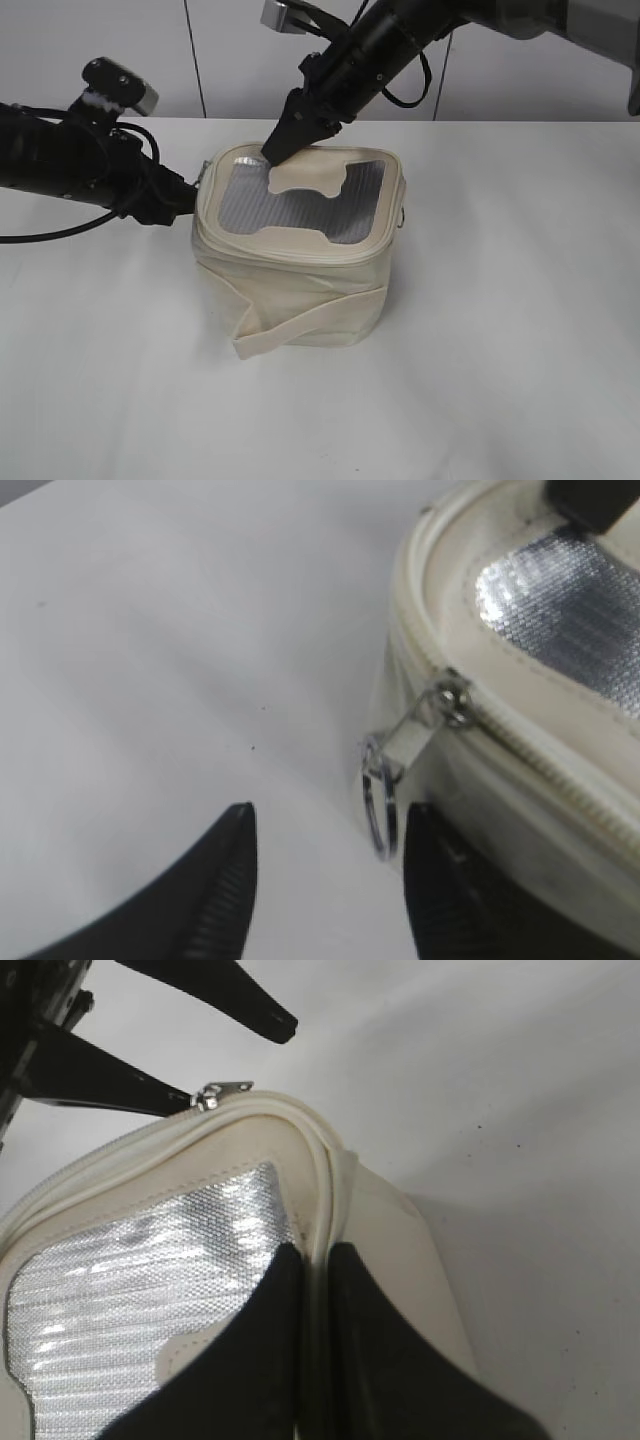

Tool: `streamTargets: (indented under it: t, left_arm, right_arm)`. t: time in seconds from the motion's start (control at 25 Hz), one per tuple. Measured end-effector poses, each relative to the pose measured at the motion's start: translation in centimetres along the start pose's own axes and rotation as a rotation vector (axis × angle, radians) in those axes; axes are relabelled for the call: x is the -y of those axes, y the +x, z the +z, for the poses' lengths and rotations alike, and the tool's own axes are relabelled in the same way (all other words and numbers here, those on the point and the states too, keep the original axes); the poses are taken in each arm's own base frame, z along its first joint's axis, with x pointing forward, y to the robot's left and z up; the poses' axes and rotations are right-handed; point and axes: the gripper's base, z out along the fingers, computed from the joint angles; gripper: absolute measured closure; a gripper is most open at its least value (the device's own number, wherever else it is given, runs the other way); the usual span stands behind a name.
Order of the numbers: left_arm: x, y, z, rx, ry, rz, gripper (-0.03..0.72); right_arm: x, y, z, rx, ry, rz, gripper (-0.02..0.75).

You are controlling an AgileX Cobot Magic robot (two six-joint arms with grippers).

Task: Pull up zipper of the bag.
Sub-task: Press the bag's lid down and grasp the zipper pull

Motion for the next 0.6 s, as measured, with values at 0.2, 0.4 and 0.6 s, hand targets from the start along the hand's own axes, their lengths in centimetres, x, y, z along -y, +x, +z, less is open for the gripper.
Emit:
streamTargets:
  t: [0.2,0.4,0.6]
  left_arm:
    - [-0.04,-0.17,0.29,0.005,0.015,0.000,0.468]
    - [0.00,-0.56,0.38,0.020,0.035,0.009,0.676]
    - [0.10,-0.48,0.29,0.005,0.045,-0.012,0.697]
  right_arm:
    - [0.00,0.00,0.00,0.000,0.000,0.002,0.686]
    - [0.00,0.00,0.00,0.000,0.000,0.004,0.686]
    - [0.00,0.00,0.00,0.000,0.000,0.024,0.686]
